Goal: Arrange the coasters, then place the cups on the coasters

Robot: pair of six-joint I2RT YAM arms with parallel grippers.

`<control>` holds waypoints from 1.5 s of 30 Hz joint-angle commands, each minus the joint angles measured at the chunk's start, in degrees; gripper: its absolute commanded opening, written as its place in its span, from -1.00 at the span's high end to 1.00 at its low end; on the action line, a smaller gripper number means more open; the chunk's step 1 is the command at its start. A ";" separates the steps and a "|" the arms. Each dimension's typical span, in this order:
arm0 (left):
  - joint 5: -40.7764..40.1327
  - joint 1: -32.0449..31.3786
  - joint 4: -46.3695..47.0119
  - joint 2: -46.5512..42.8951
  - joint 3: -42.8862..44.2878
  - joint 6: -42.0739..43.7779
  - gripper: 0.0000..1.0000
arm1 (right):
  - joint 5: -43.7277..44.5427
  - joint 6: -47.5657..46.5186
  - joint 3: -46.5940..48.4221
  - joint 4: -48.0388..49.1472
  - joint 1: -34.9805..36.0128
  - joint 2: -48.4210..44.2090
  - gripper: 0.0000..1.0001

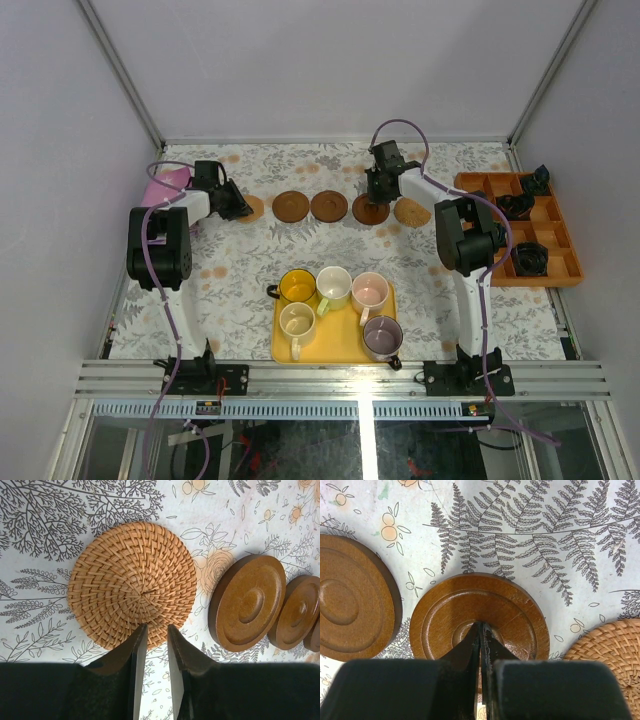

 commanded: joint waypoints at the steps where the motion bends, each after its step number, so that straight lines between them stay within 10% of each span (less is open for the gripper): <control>1: 1.16 0.31 0.92 -1.77 0.84 0.03 0.54 | 0.03 -0.55 2.31 -0.81 -0.28 -0.52 1.00; 21: 3.32 0.29 1.90 -12.78 1.46 0.75 0.37 | 4.69 -1.56 -2.49 2.48 -0.33 -21.58 0.92; 32: 5.83 0.29 5.24 -22.21 -3.74 4.75 0.23 | 15.70 -1.31 -18.12 6.25 -1.05 -38.56 -0.18; 45: 7.00 -0.93 7.66 -26.85 -6.25 4.93 0.06 | 15.29 -0.49 -30.22 -1.86 -1.50 -52.05 -0.48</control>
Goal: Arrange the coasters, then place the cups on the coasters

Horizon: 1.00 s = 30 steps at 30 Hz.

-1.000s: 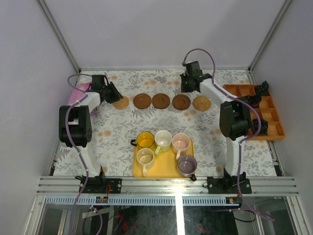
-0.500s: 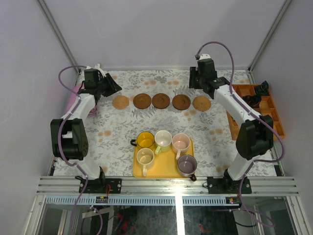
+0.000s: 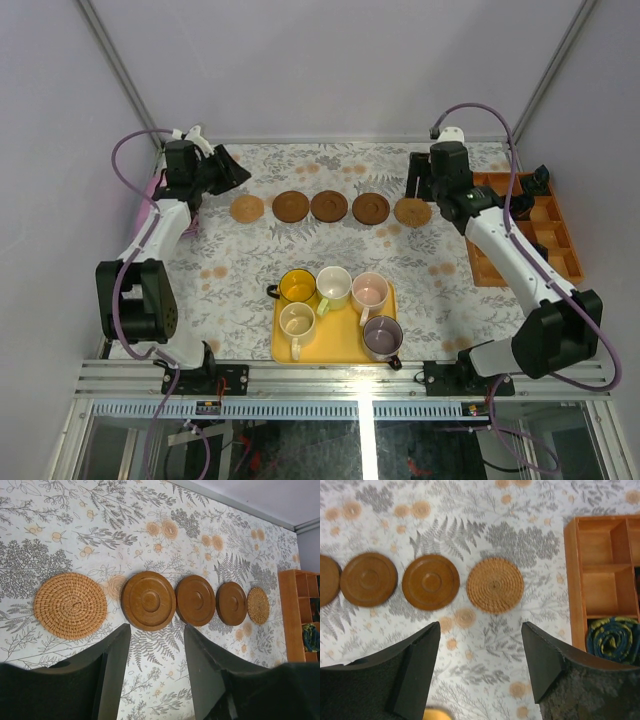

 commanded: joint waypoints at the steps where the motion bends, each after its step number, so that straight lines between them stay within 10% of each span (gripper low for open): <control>1: 0.19 -1.18 3.62 -3.67 -2.72 2.03 0.05 | -3.43 1.42 -4.23 -5.01 -0.17 -4.74 -0.53; 8: -1.83 -2.92 6.46 -8.95 -10.99 2.23 0.00 | -13.20 5.06 -12.93 -12.40 -0.01 -12.18 -0.99; 30: -4.79 -4.19 5.61 -12.66 -16.11 3.14 -0.06 | -23.24 6.96 -21.81 -18.58 11.43 -20.75 -0.99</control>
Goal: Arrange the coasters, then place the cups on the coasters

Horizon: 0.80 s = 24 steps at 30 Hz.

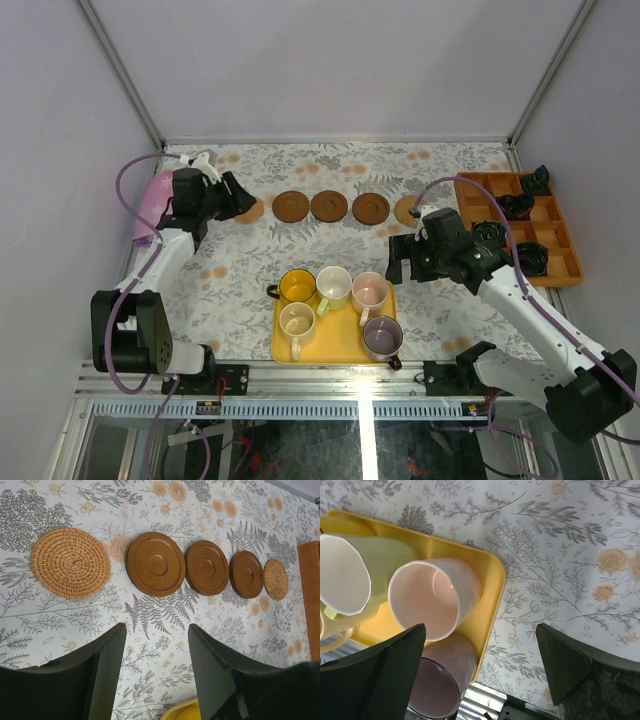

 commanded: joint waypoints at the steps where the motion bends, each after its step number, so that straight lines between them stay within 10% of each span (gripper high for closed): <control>1: -1.47 -0.40 2.07 -1.69 -0.69 0.78 -0.06 | -2.54 -0.37 0.74 0.45 3.46 1.88 -0.99; 24: -4.03 -0.41 -0.12 -4.50 -3.05 1.22 -0.10 | -4.17 -2.00 2.08 -0.81 8.47 10.80 0.05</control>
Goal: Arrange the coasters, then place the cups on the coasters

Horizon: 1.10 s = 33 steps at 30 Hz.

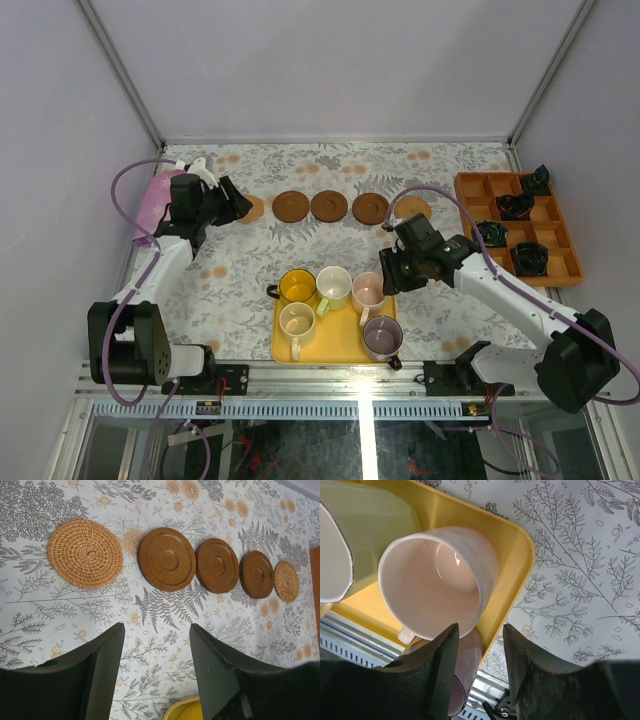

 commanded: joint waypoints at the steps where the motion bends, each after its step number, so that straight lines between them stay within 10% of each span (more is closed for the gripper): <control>1: -1.01 -0.41 1.11 -1.26 -0.47 0.99 -0.10 | -2.38 -1.04 2.28 -0.29 0.68 1.32 0.06; 33: -1.60 -0.47 -0.11 -0.64 0.16 1.58 -0.13 | 5.51 -9.82 14.91 9.89 0.81 19.43 0.91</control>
